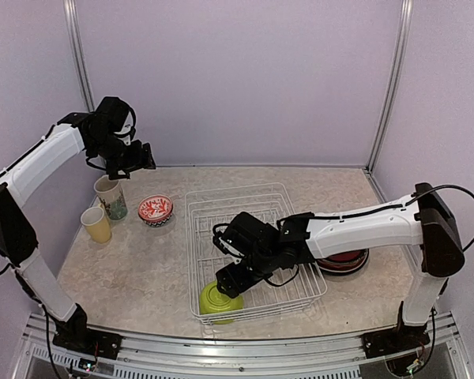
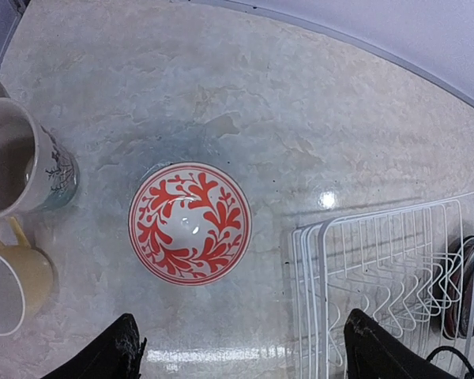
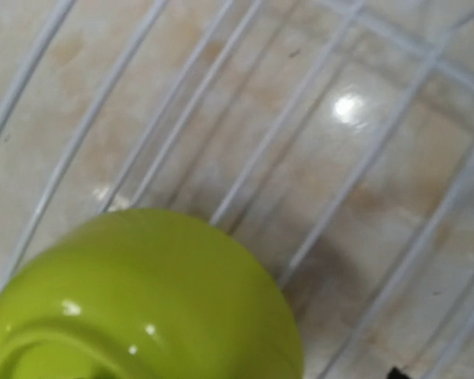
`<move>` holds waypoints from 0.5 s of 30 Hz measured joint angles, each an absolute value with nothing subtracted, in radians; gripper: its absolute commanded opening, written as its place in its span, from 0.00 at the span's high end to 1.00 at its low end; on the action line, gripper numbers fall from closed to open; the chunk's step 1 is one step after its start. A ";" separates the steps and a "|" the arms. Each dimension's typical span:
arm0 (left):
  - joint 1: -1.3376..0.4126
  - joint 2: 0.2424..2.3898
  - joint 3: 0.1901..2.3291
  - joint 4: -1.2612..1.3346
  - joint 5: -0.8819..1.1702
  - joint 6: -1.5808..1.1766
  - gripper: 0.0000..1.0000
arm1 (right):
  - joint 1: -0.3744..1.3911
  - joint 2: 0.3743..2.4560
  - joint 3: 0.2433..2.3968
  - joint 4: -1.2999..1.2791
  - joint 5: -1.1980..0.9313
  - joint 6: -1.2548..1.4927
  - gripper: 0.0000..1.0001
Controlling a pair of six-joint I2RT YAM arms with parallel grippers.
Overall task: Unload the mixed dishes from the dish rack
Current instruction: Adjust the bowl on the dish rack.
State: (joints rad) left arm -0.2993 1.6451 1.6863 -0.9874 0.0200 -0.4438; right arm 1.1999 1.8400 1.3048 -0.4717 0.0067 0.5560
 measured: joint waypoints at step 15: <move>-0.308 1.645 1.683 -0.978 0.112 -0.451 0.01 | 1.194 1.834 1.319 -0.554 0.335 0.751 0.35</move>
